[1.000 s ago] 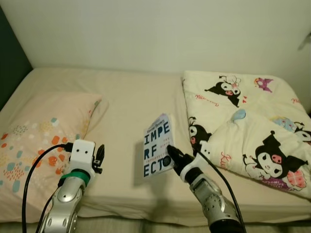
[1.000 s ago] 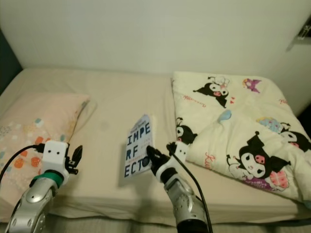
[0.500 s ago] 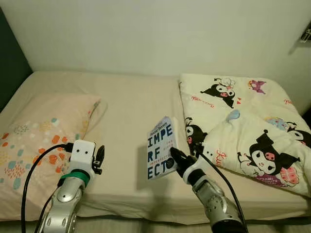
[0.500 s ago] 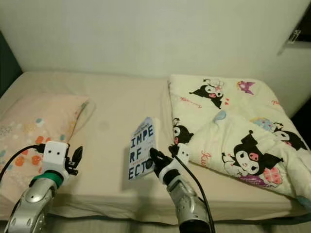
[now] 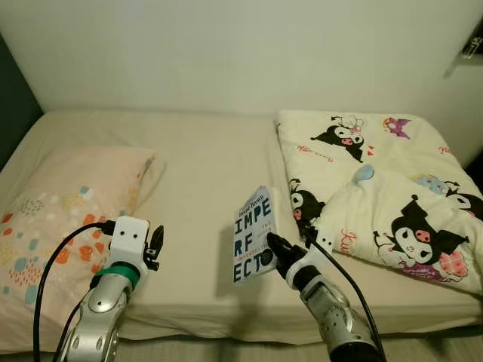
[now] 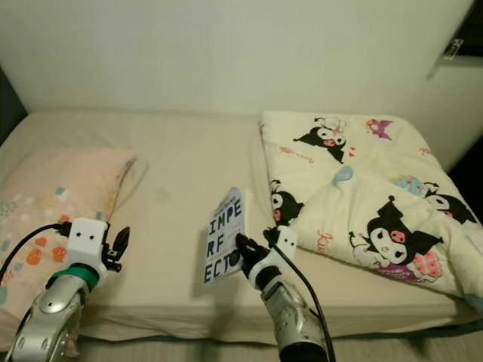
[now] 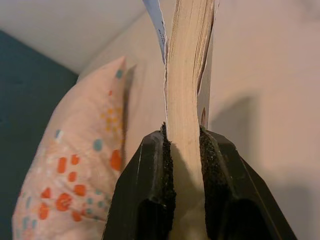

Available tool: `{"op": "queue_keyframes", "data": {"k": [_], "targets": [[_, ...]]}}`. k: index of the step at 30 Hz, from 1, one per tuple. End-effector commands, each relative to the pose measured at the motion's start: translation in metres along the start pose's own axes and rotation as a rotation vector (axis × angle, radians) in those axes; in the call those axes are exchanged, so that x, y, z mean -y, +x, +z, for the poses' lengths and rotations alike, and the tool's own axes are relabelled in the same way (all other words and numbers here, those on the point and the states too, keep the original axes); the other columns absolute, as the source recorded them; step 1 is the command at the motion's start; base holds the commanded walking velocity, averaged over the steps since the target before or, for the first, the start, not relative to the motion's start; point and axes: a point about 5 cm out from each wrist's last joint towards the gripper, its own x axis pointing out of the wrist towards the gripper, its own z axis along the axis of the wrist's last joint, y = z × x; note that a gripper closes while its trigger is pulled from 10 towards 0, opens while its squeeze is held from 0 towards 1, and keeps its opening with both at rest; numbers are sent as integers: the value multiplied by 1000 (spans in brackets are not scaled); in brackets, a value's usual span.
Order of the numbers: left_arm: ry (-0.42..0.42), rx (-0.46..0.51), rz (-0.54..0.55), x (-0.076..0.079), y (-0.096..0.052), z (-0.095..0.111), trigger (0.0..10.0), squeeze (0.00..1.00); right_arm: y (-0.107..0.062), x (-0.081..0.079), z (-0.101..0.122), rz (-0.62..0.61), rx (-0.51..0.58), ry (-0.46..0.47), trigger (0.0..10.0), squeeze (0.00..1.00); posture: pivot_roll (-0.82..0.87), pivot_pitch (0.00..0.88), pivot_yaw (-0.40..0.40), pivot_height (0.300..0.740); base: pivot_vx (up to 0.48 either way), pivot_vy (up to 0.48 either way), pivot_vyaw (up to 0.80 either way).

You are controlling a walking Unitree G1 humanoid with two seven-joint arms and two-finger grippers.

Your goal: Clean up the room

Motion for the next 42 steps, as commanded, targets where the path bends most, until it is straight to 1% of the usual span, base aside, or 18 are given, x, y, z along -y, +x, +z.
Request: {"op": "queue_keyframes", "data": {"k": [1, 6, 19, 22, 32, 35, 42], "targets": [[-1, -26, -4, 1, -2, -5, 10000, 0, 1, -2, 2, 9, 13, -4, 10000, 0, 142, 0, 5, 740, 0, 435, 0], [-16, -28, 3, -1, -1, -5, 10000, 0, 1, -1, 1, 7, 13, 1, 10000, 0, 146, 0, 9, 740, 0, 435, 0], [-6, -33, 7, -4, -1, -4, 10000, 0, 2, -2, -4, 6, 6, 18, 10000, 0, 155, 0, 13, 740, 0, 462, 0], [34, -36, -5, -4, 0, -4, 10000, 0, 2, -2, -5, 5, 6, 20, 10000, 0, 158, 0, 17, 740, 0, 0, 0], [59, -62, -24, -4, 0, -6, 10000, 0, 2, -1, -6, -4, 12, 29, 10000, 0, 157, 0, 23, 740, 0, -472, 0], [43, -67, -24, -3, 2, -6, 10000, 0, 3, -1, -5, -9, 13, 30, 10000, 0, 159, 0, 23, 740, 0, 0, 0], [64, -75, -30, -3, 4, -6, 10000, 0, 3, 1, -5, -23, 20, 44, 10000, 0, 162, 0, 22, 740, 0, 0, 0]]}}
